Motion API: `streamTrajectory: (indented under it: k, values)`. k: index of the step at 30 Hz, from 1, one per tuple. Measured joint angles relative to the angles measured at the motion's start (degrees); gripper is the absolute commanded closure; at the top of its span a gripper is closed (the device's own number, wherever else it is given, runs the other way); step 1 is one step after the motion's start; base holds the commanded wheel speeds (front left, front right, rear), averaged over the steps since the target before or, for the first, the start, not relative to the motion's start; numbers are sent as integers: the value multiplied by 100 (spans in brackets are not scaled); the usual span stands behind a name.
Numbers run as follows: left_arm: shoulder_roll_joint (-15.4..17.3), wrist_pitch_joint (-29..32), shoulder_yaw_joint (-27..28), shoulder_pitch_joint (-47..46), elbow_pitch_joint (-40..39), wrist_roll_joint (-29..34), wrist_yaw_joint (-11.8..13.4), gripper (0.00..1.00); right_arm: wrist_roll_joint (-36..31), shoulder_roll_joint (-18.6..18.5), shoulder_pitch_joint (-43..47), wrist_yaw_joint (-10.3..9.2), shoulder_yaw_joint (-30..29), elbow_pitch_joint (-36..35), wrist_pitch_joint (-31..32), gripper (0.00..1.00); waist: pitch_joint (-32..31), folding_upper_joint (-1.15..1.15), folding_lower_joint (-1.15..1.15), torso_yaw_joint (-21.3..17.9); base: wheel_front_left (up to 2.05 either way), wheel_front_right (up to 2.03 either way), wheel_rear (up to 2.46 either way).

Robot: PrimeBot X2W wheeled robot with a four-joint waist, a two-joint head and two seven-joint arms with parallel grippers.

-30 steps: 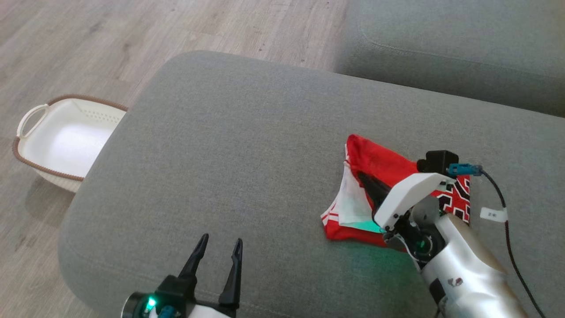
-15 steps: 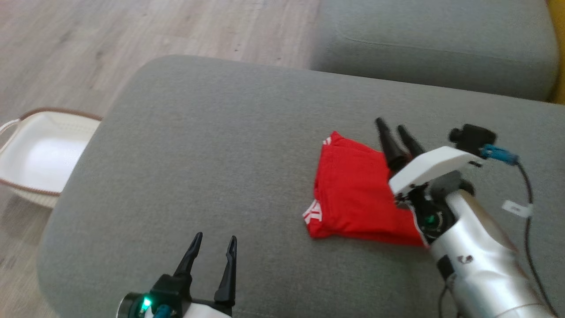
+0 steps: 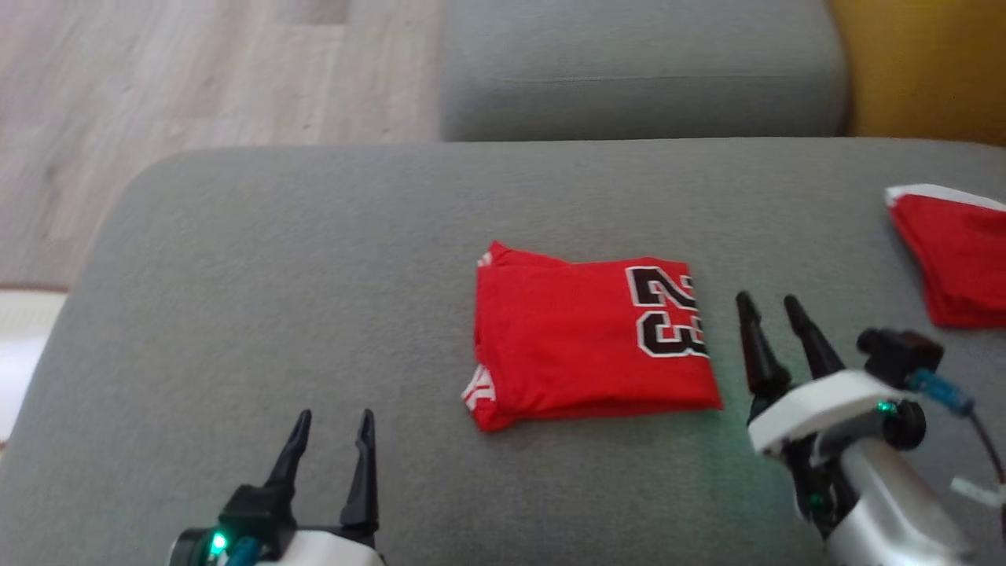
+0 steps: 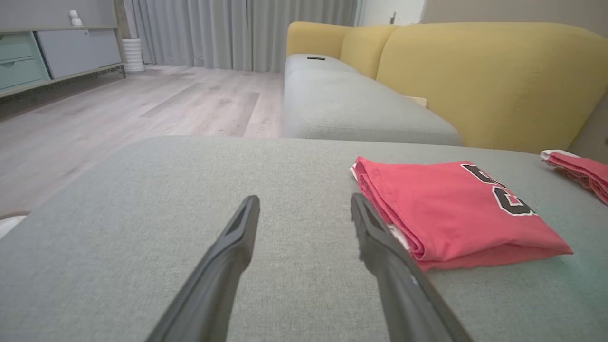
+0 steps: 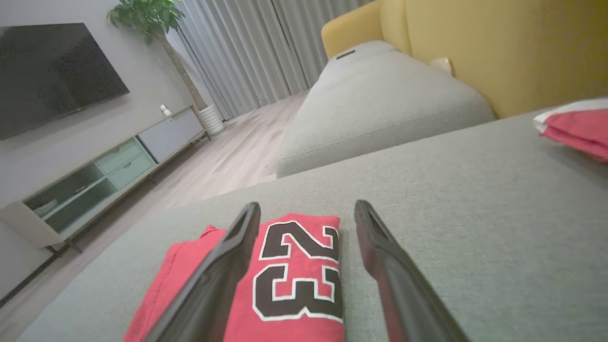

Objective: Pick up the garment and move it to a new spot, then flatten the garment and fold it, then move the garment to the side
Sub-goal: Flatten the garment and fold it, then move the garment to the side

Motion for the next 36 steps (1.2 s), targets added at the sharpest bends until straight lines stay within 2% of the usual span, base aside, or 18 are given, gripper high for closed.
streamTrajectory:
  k: [4,7,13,19,27,36]
  values:
    - [0,0,148,126,-47,-2,-1,0,-873,-113,425,0,200,-461,-148,0,-112,0,0,-286,0,0,0]
    - [0,0,261,253,-76,-1,-9,0,-1338,-131,765,0,-59,-940,-149,0,-191,0,0,-386,0,0,0]
    - [-1,0,416,531,-181,-36,-87,0,-2009,223,1638,0,-611,-1644,-160,0,-365,0,0,-457,0,0,0]
    - [0,0,503,835,-169,-31,-237,0,-2249,414,2106,0,-710,-1856,-162,0,-495,0,0,-444,0,0,0]
    - [1,0,619,1005,-176,18,-279,0,-2419,569,2288,0,-868,-1896,-164,0,-692,0,0,-355,0,0,0]
    - [1,0,634,1106,-175,18,-280,0,-2436,572,2385,0,-866,-1860,-164,0,-836,0,0,-315,0,0,0]
